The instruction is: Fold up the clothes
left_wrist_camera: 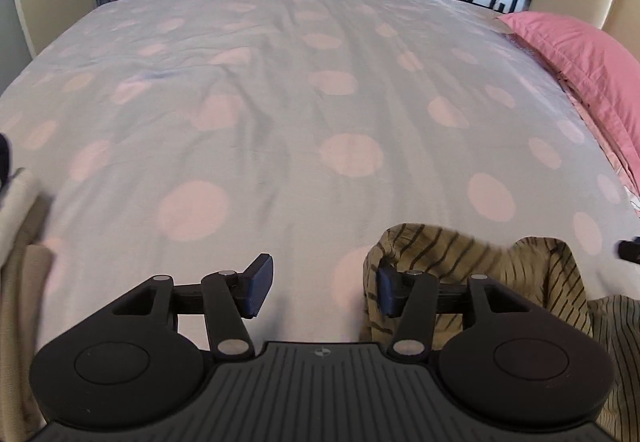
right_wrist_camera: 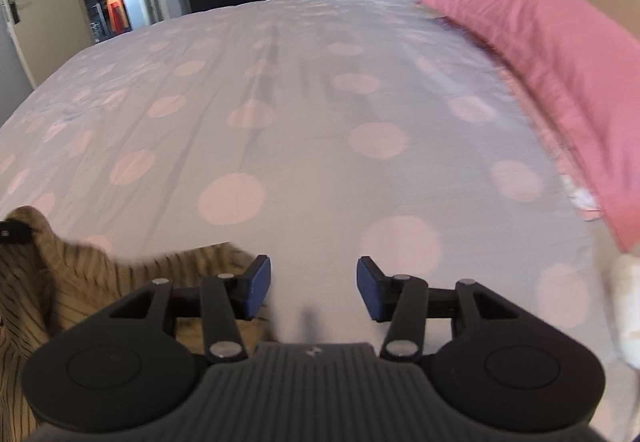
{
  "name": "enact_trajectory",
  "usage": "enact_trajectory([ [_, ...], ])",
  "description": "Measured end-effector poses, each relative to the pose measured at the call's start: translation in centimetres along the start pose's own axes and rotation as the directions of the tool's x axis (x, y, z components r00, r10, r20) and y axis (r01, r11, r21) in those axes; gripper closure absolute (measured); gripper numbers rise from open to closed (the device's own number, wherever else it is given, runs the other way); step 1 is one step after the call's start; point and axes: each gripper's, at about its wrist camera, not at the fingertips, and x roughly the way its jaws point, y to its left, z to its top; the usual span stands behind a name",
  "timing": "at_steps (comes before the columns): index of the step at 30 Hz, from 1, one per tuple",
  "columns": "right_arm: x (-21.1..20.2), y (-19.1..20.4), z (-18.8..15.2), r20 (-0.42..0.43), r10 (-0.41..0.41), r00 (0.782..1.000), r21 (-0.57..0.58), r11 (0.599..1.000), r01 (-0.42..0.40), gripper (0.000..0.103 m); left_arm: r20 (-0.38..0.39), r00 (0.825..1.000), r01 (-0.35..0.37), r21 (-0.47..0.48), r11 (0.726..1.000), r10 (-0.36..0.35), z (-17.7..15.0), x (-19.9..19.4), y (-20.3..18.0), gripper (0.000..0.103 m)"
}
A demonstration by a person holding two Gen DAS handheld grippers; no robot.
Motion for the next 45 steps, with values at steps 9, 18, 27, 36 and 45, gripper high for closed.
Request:
enact_trajectory([
  [9, -7.2, -7.5, -2.5, -0.023, -0.108, 0.994, 0.033, 0.994, 0.108, 0.051, -0.103, 0.995, -0.002, -0.087, 0.996, -0.007, -0.3, 1.2, -0.5, 0.047],
  [18, -10.4, -17.5, -10.5, -0.114, -0.149, 0.982, 0.169, 0.971, 0.167, 0.059, -0.057, 0.998, 0.0, 0.049, 0.999, 0.003, -2.2, -1.6, -3.4, 0.048],
  [27, -8.2, -19.8, -16.5, -0.145, -0.03, 0.989, 0.359, 0.93, 0.081, 0.062, -0.052, 0.999, 0.006, 0.071, 0.997, -0.002, -7.5, -8.7, 0.0, 0.048],
  [36, -10.5, -20.1, -18.0, -0.117, -0.057, 0.991, 0.337, 0.937, 0.094, 0.102, -0.097, 0.993, -0.073, -0.002, 0.997, 0.073, -15.0, -15.7, 6.3, 0.048],
  [45, -18.0, -24.9, -20.2, -0.18, -0.085, 0.98, 0.406, 0.901, 0.152, 0.102, -0.123, 0.987, -0.117, -0.067, 0.991, 0.108, -21.7, -20.3, 10.7, 0.048],
])
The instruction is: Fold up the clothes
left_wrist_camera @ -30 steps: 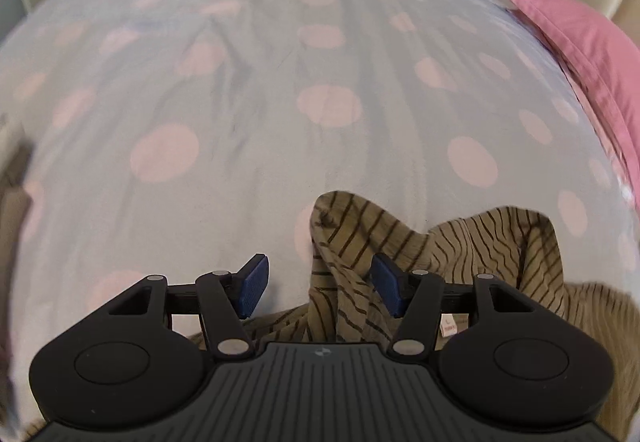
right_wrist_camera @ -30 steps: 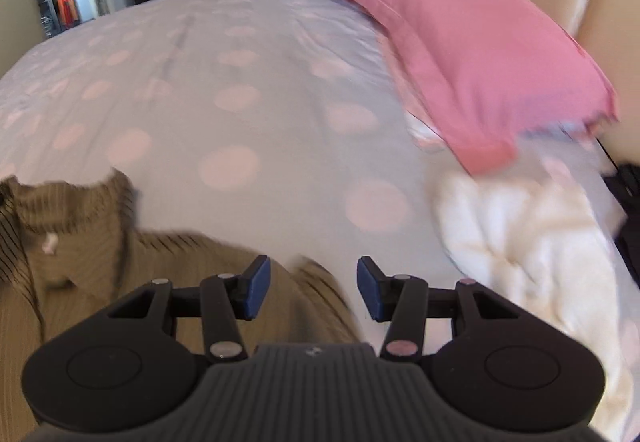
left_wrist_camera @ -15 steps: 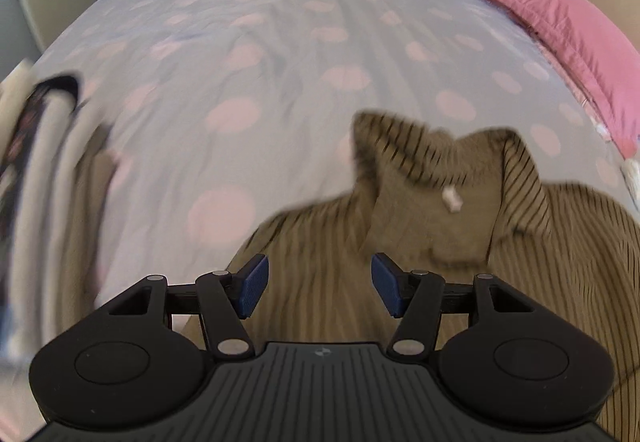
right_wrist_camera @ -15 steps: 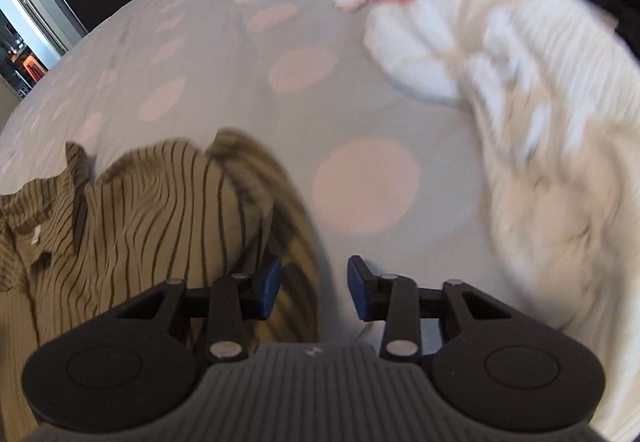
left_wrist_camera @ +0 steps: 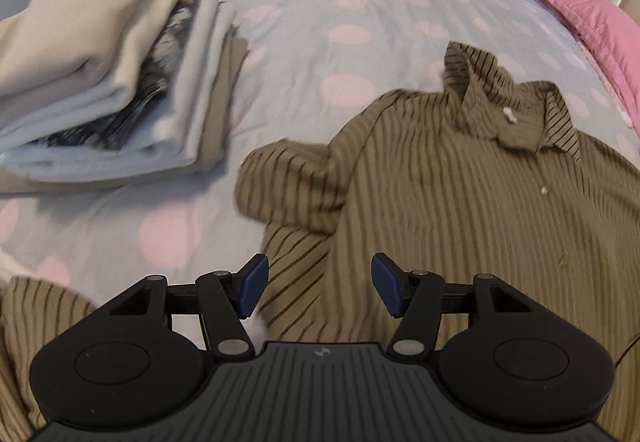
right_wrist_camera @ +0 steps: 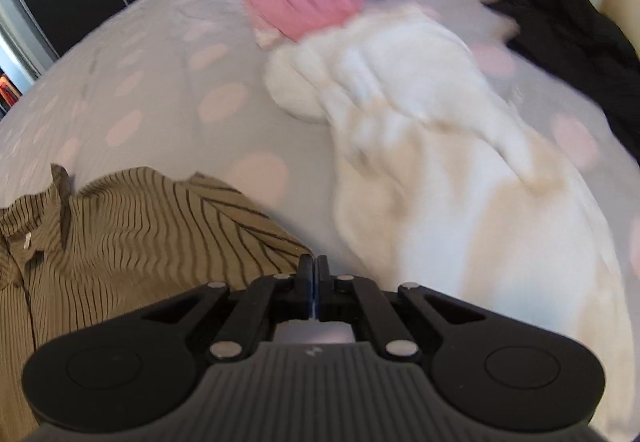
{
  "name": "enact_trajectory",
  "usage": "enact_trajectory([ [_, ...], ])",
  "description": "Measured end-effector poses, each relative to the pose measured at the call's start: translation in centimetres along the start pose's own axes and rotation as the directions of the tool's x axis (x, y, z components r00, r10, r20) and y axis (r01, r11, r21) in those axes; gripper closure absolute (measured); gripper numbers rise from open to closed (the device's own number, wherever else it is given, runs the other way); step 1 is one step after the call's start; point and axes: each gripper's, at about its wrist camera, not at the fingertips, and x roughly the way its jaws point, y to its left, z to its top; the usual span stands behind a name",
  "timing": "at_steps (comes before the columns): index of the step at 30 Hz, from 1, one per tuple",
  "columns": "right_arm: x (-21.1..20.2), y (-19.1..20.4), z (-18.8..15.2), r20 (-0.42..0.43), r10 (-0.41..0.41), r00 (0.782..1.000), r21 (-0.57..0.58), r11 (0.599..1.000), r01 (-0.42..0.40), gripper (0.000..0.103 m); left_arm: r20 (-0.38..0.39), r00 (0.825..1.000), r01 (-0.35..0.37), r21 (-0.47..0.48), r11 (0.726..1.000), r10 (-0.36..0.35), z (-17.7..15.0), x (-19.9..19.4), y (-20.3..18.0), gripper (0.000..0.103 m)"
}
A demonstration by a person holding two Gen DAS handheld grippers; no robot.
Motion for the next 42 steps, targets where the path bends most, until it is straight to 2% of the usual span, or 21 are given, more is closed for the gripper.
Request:
enact_trajectory([
  [3, -0.7, -0.3, -2.4, -0.078, 0.024, 0.997, -0.021, 0.999, -0.026, 0.102, 0.0, 1.0, -0.021, 0.003, 1.0, 0.021, -0.7, 0.5, 0.4, 0.048],
  [7, -0.8, 1.6, -5.1, -0.153, 0.037, 0.988, -0.122, 0.991, -0.056, 0.102, -0.008, 1.0, 0.002, -0.018, 1.0, -0.002, -0.6, 1.5, 0.7, 0.048],
  [8, -0.8, 2.2, -5.4, -0.157, 0.034, 0.987, -0.152, 0.987, -0.058, 0.097, -0.006, 1.0, 0.005, -0.018, 1.0, -0.005, -0.6, 1.6, 0.8, 0.048],
  [10, -1.1, 3.0, -4.9, -0.13, 0.011, 0.991, -0.202, 0.979, -0.038, 0.094, -0.004, 1.0, 0.011, -0.02, 1.0, -0.011, -0.8, 1.6, 0.9, 0.048],
  [12, -1.5, 3.4, -3.5, -0.081, 0.005, 0.997, -0.215, 0.976, -0.023, 0.077, -0.009, 1.0, 0.015, -0.023, 1.0, -0.015, -0.9, 1.7, 1.2, 0.048],
  [16, -1.4, 3.8, 0.9, 0.039, 0.033, 0.999, -0.172, 0.985, -0.026, 0.069, -0.036, 0.999, -0.012, -0.037, 0.999, 0.01, -1.2, 2.3, 1.7, 0.048],
  [20, 1.7, 4.7, 4.3, 0.08, 0.082, 0.993, -0.09, 0.993, -0.075, 0.067, -0.039, 0.999, -0.016, -0.071, 0.997, 0.013, -1.0, 2.4, 2.2, 0.048],
  [24, 6.3, 6.7, 5.6, 0.047, 0.088, 0.995, -0.079, 0.993, -0.084, 0.067, -0.04, 0.999, -0.027, -0.077, 0.997, 0.024, -0.8, 2.4, 2.6, 0.048],
  [28, 8.8, 7.3, 5.3, -0.003, 0.121, 0.993, -0.064, 0.991, -0.121, 0.067, -0.054, 0.998, -0.04, -0.071, 0.997, 0.036, -0.7, 2.9, 2.6, 0.048],
  [29, 9.0, 7.4, 5.2, -0.013, 0.129, 0.992, -0.07, 0.989, -0.13, 0.071, -0.057, 0.998, -0.042, -0.07, 0.997, 0.038, -0.7, 3.1, 2.6, 0.048],
  [30, 9.3, 7.5, 5.1, -0.023, 0.137, 0.99, -0.078, 0.987, -0.138, 0.089, -0.059, 0.997, -0.044, -0.068, 0.997, 0.04, -0.7, 3.2, 2.6, 0.048],
  [31, 9.3, 7.5, 5.1, -0.024, 0.146, 0.989, -0.081, 0.986, -0.148, 0.096, -0.061, 0.997, -0.044, -0.069, 0.997, 0.04, -0.7, 3.3, 2.7, 0.048],
  [35, 7.4, 6.8, 5.8, 0.034, 0.199, 0.979, -0.027, 0.98, -0.198, 0.099, -0.07, 0.997, -0.037, -0.064, 0.997, 0.033, -0.9, 3.5, 2.7, 0.048],
  [38, 5.5, 6.0, 7.6, 0.115, 0.152, 0.982, 0.016, 0.988, -0.155, 0.1, -0.074, 0.997, -0.029, -0.062, 0.998, 0.025, -1.0, 3.5, 2.6, 0.048],
  [42, 3.6, 4.2, 10.6, 0.225, 0.067, 0.972, 0.145, 0.984, -0.102, 0.1, -0.069, 0.997, -0.024, -0.065, 0.998, 0.02, -1.0, 3.3, 2.4, 0.048],
])
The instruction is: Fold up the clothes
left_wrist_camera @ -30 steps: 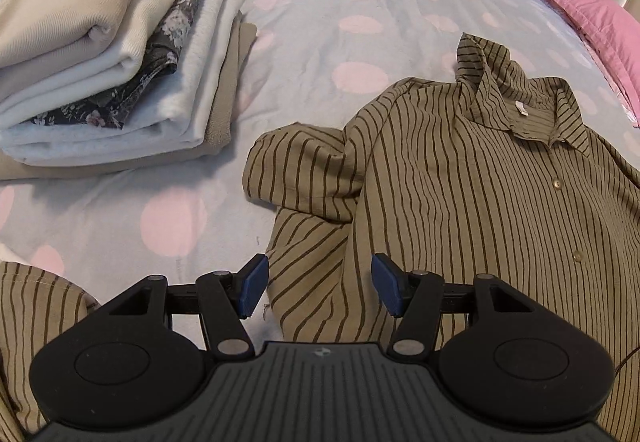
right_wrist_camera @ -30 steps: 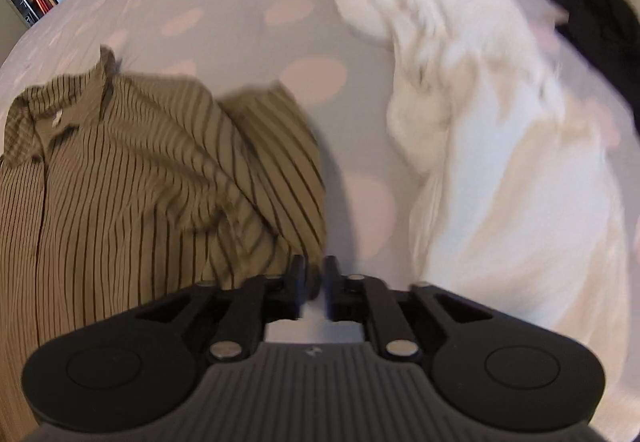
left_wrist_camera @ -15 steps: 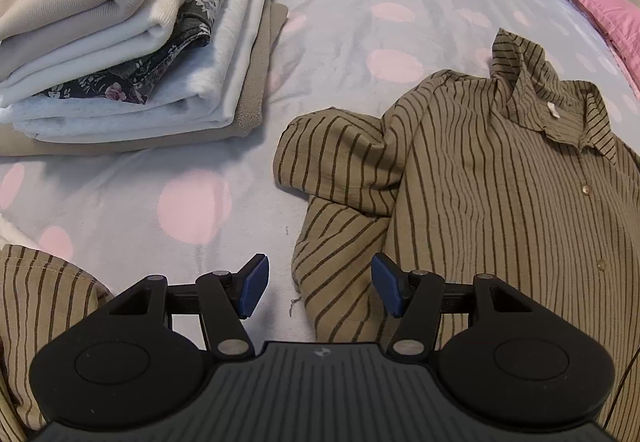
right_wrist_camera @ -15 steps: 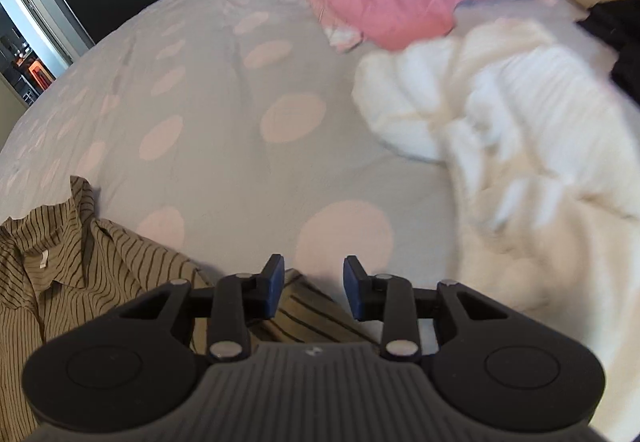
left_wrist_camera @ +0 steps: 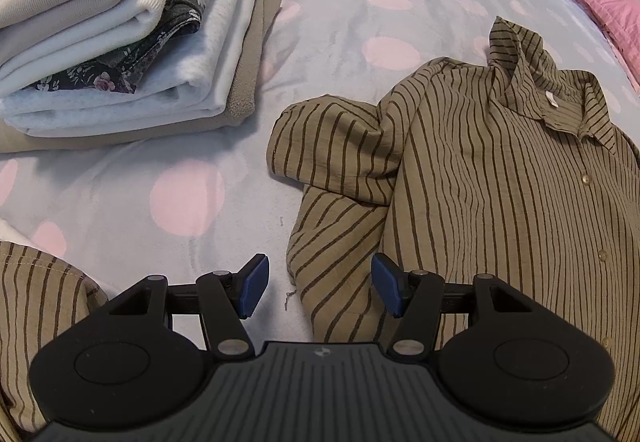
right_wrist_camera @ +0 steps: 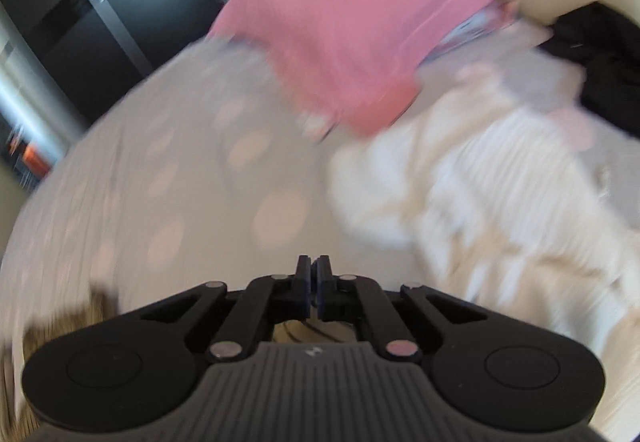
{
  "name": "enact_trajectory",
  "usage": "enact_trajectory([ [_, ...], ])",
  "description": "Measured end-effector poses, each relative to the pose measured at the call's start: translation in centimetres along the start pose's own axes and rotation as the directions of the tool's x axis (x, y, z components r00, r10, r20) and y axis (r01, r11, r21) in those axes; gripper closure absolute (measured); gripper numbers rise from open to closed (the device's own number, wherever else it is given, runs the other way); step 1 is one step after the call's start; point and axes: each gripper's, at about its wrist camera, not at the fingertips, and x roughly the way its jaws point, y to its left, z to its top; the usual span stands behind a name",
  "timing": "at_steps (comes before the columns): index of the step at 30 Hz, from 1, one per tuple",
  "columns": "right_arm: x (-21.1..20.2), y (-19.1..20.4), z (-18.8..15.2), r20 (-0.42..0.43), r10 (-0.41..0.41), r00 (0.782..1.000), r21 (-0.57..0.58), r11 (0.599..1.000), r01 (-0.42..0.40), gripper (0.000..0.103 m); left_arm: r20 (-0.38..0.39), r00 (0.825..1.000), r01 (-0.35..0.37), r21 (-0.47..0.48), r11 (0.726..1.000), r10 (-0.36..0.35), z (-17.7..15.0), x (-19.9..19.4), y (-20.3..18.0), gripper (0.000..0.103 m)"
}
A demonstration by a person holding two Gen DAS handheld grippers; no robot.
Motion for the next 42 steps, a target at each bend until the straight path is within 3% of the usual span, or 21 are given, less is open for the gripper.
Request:
enact_trajectory([
  [4, 0.3, -1.0, 2.5, 0.095, -0.091, 0.991, 0.108, 0.991, 0.08, 0.1, -0.002, 1.0, -0.007, -0.005, 1.0, 0.007, 0.0, 0.1, 0.0, 0.048],
  [7, 2.0, -1.0, 2.9, 0.09, -0.12, 0.989, 0.12, 0.987, 0.109, 0.1, -0.006, 1.0, -0.014, 0.0, 1.0, 0.014, 0.1, 0.4, -0.1, 0.048],
  [11, 4.2, -0.8, 2.5, 0.067, -0.148, 0.987, 0.083, 0.986, 0.143, 0.091, 0.002, 1.0, -0.023, 0.014, 1.0, 0.022, 0.3, 0.3, -0.1, 0.048],
  [17, 3.2, -0.9, 0.7, 0.046, -0.162, 0.986, -0.008, 0.987, 0.162, 0.091, 0.046, 0.999, -0.026, 0.004, 1.0, 0.026, 0.8, 0.1, 0.6, 0.048],
  [21, 1.0, -0.9, -2.5, -0.009, -0.116, 0.993, -0.039, 0.993, 0.116, 0.082, 0.083, 0.996, -0.02, 0.004, 1.0, 0.02, 1.1, -0.5, 1.5, 0.048],
  [27, -4.1, 1.2, -8.5, -0.114, -0.002, 0.994, -0.069, 0.998, -0.006, 0.082, 0.112, 0.993, -0.021, -0.046, 0.999, 0.026, 1.5, -0.2, 3.5, 0.048],
  [30, -6.2, 2.9, -11.6, -0.206, 0.007, 0.979, -0.086, 0.996, -0.025, 0.082, 0.122, 0.992, 0.017, -0.111, 0.994, -0.003, 2.2, 1.0, 4.5, 0.048],
  [34, -9.5, 4.4, -14.8, -0.298, 0.088, 0.951, 0.019, 0.996, -0.086, 0.082, 0.146, 0.989, 0.01, -0.12, 0.993, 0.007, 3.9, 3.0, 4.4, 0.048],
  [37, -12.3, 5.6, -16.9, -0.314, 0.155, 0.937, 0.074, 0.988, -0.139, 0.075, 0.17, 0.985, -0.017, -0.069, 0.997, 0.029, 5.1, 4.2, 3.6, 0.048],
  [38, -13.2, 5.9, -17.6, -0.312, 0.172, 0.934, 0.084, 0.985, -0.153, 0.065, 0.173, 0.985, -0.018, -0.051, 0.999, 0.027, 5.4, 4.6, 3.3, 0.048],
  [42, -14.4, 7.1, -19.7, -0.308, 0.22, 0.925, 0.107, 0.975, -0.196, 0.064, 0.172, 0.985, 0.025, -0.091, 0.996, -0.009, 6.3, 6.4, 3.3, 0.053],
])
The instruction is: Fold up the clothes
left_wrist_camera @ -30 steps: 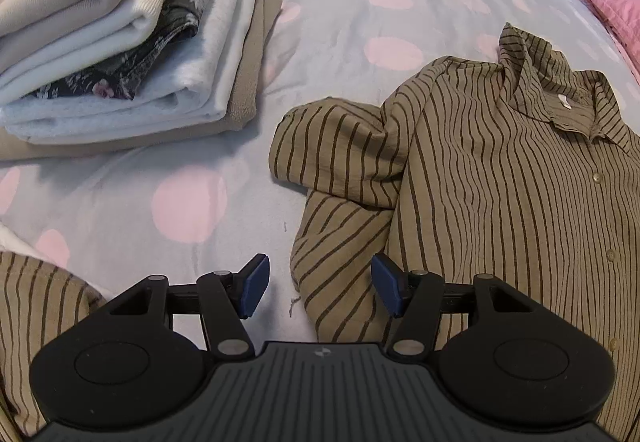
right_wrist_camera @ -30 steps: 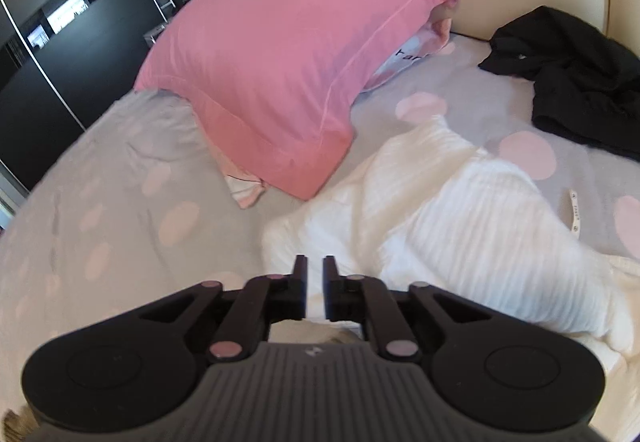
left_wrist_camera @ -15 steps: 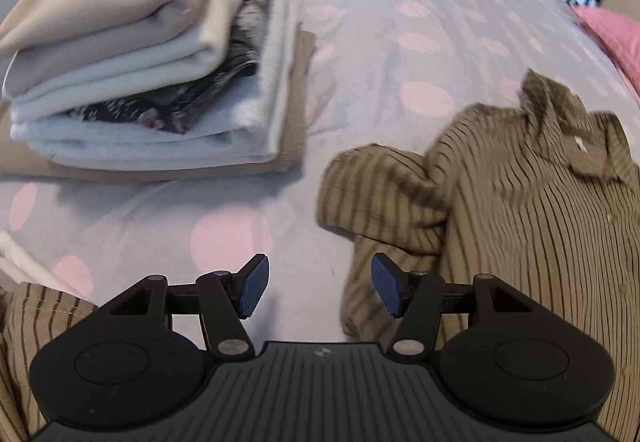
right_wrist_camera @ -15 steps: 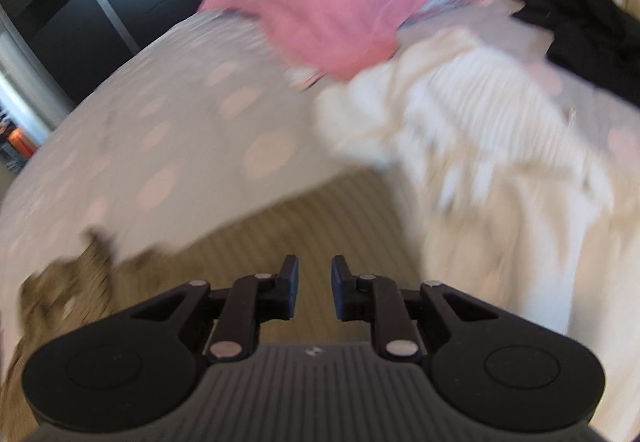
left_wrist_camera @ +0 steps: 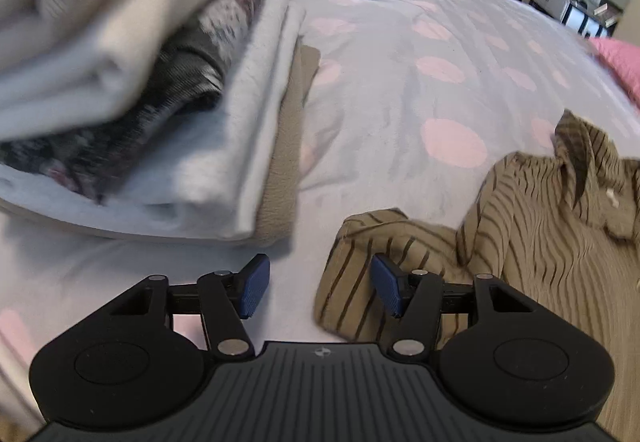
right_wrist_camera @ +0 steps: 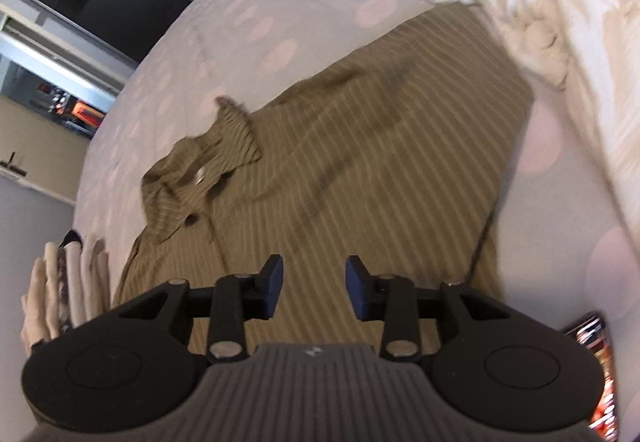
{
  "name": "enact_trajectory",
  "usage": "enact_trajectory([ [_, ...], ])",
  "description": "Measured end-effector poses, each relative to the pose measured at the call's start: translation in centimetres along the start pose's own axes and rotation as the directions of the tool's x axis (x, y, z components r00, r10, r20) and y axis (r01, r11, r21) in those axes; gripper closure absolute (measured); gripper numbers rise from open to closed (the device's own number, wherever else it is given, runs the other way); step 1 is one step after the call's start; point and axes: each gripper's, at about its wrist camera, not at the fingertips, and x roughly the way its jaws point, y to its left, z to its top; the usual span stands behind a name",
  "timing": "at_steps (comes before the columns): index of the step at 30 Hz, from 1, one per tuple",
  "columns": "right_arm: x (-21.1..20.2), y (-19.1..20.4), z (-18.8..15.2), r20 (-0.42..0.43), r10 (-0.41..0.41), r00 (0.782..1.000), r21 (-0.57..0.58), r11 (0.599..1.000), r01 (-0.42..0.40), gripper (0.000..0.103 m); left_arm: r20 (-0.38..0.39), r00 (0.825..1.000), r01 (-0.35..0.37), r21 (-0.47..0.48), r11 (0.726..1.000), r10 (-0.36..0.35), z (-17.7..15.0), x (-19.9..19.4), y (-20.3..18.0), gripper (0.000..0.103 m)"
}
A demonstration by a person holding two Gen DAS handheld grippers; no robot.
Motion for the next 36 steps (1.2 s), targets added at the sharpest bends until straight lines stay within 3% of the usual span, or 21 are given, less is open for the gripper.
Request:
enact_trajectory([
  [1, 0.2, 0.2, -0.4, 0.001, 0.009, 1.0, 0.005, 1.0, -0.009, 0.064, -0.005, 1.0, 0.021, -0.014, 1.0, -0.021, 0.1, 0.4, 0.0, 0.069],
  [2, 0.6, 0.5, -0.6, -0.004, 0.018, 1.0, 0.011, 1.0, -0.017, 0.064, -0.004, 0.999, 0.049, -0.024, 0.999, -0.049, 0.3, 0.6, 0.1, 0.092],
  [3, 1.1, 0.8, -0.6, -0.015, 0.022, 1.0, 0.008, 1.0, -0.022, 0.064, 0.014, 0.997, 0.073, -0.03, 0.997, -0.073, 0.4, 0.3, -0.1, 0.099],
  [6, 1.9, 1.8, -0.4, -0.024, 0.013, 1.0, -0.04, 0.999, -0.014, 0.064, 0.073, 0.992, 0.106, -0.023, 0.994, -0.104, 1.0, -1.6, -0.7, 0.103],
  [11, 2.3, 2.2, 0.0, -0.02, -0.004, 1.0, -0.082, 0.997, 0.002, 0.064, 0.18, 0.98, 0.081, 0.017, 0.997, -0.083, 3.9, -6.3, -1.0, 0.103],
  [13, 2.3, 1.9, 0.1, -0.03, -0.008, 1.0, -0.073, 0.997, 0.005, 0.064, 0.188, 0.977, 0.078, 0.113, 0.991, -0.098, 5.2, -7.0, -1.5, 0.103],
  [14, 2.3, 1.7, 0.1, -0.035, -0.007, 0.999, -0.067, 0.998, 0.005, 0.064, 0.141, 0.983, 0.091, 0.194, 0.977, -0.12, 5.6, -6.5, -2.1, 0.103],
  [15, 2.3, 1.5, 0.2, -0.039, -0.005, 0.999, -0.063, 0.998, 0.003, 0.064, 0.088, 0.987, 0.109, 0.274, 0.956, -0.138, 5.9, -6.0, -2.8, 0.101],
  [16, 2.2, 1.5, 0.2, -0.041, -0.002, 0.999, -0.061, 0.998, -0.001, 0.064, 0.089, 0.99, 0.074, 0.341, 0.937, -0.111, 5.8, -5.7, -3.4, 0.099],
  [18, 1.8, 1.4, 0.3, -0.04, 0.007, 0.999, -0.063, 0.998, -0.01, 0.064, 0.112, 0.992, 0.001, 0.478, 0.878, -0.062, 4.9, -5.0, -4.4, 0.085],
  [19, 1.6, 1.4, 0.4, -0.038, 0.012, 0.999, -0.066, 0.998, -0.015, 0.064, 0.096, 0.993, 0.004, 0.522, 0.853, -0.063, 4.5, -4.6, -4.6, 0.075],
  [22, 1.4, 1.3, 0.6, -0.033, 0.01, 0.999, -0.076, 0.997, -0.013, 0.064, 0.024, 0.997, 0.04, 0.64, 0.767, -0.071, 3.3, -3.5, -5.3, 0.061],
  [26, 1.6, 1.0, 0.9, -0.045, -0.007, 0.999, -0.076, 0.997, 0.003, 0.064, -0.024, 0.999, 0.047, 0.775, 0.63, -0.046, 1.5, -2.7, -5.9, 0.051],
  [33, 2.4, 0.8, 1.0, -0.061, -0.025, 0.998, -0.079, 0.997, 0.021, 0.064, -0.105, 0.994, 0.097, 0.901, 0.423, -0.003, -0.1, -1.1, -6.1, 0.049],
  [35, 2.7, 0.9, 0.9, -0.069, -0.029, 0.997, -0.083, 0.996, 0.023, 0.064, -0.082, 0.997, 0.073, 0.918, 0.39, 0.005, -0.4, -0.4, -6.5, 0.059],
  [36, 2.9, 1.0, 0.9, -0.073, -0.031, 0.997, -0.085, 0.996, 0.024, 0.064, -0.093, 0.996, 0.086, 0.914, 0.396, -0.003, -0.3, -0.1, -6.7, 0.064],
])
